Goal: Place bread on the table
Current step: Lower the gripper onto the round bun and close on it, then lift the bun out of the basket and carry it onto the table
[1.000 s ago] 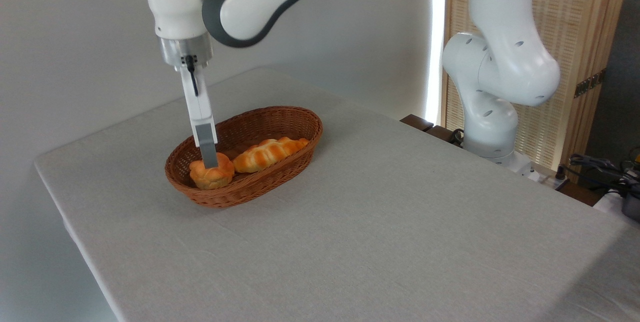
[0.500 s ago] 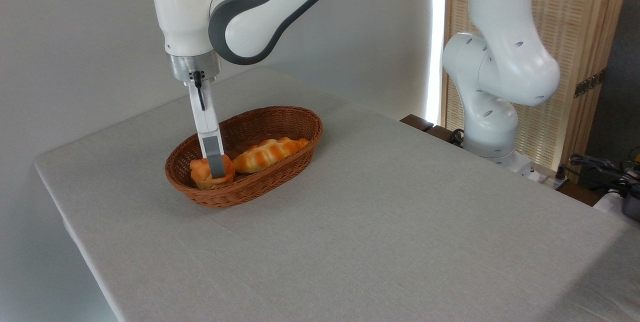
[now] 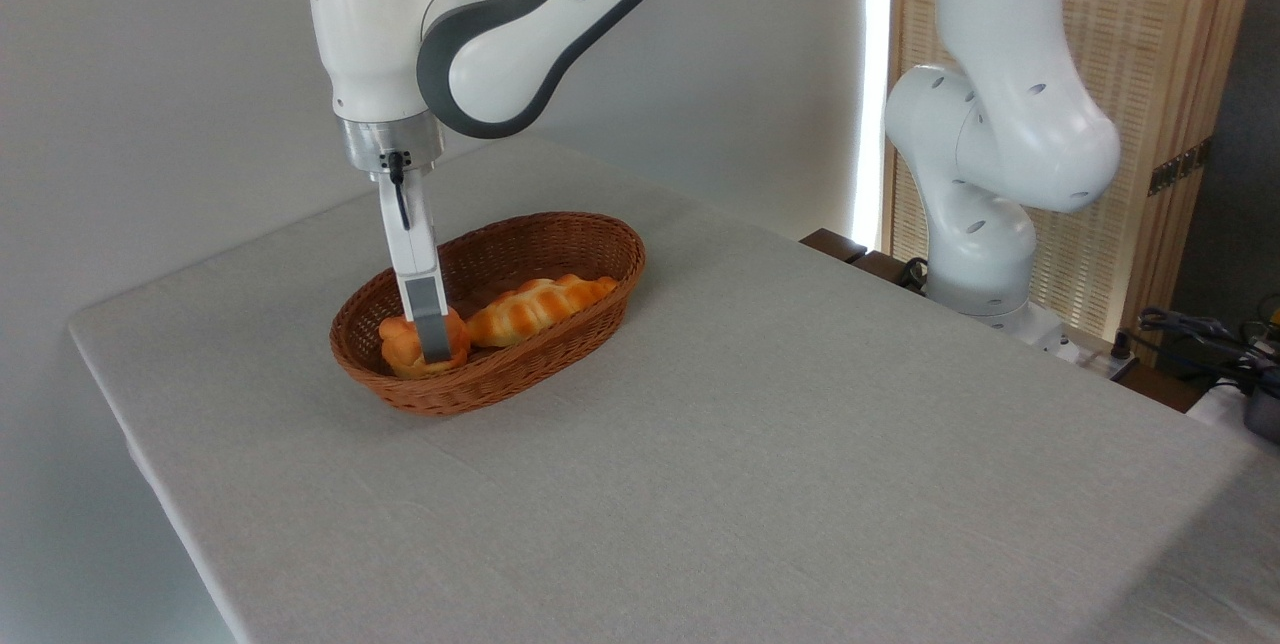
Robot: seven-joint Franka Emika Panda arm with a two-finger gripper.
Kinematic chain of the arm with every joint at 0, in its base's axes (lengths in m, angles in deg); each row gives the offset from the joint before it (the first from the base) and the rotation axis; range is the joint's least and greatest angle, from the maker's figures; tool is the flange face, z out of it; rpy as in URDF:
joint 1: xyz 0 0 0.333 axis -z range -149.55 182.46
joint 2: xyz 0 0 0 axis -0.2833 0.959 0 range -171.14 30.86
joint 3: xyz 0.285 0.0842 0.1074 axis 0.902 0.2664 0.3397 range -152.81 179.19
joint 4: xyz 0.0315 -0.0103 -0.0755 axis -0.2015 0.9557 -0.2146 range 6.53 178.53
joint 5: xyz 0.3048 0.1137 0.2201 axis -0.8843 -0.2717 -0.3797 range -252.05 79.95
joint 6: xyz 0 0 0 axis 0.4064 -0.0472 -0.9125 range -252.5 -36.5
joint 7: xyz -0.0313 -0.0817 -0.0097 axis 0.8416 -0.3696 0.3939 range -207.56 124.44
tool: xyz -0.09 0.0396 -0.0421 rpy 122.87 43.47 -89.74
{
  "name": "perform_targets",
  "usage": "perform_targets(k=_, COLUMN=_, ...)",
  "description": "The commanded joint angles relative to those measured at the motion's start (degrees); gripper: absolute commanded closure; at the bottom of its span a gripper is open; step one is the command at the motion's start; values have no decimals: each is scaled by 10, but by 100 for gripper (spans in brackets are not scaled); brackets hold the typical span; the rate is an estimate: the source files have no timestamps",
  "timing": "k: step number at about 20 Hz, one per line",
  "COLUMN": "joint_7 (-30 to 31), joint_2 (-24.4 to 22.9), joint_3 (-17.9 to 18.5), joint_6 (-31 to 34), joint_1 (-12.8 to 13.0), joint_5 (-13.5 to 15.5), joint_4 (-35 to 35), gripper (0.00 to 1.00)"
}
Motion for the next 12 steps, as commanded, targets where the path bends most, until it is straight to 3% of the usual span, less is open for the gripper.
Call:
perform_targets(k=1, joint_7=-7, joint_2=3, joint_3=-1, joint_6=-15, joint_1=0, joint_5=-7, joint_4=6, gripper=78)
perform_targets(k=12, joint_7=0, joint_2=-3, joint_3=1, joint_6=-5, joint_1=-1, joint_5=-6, joint_4=-2, gripper=80)
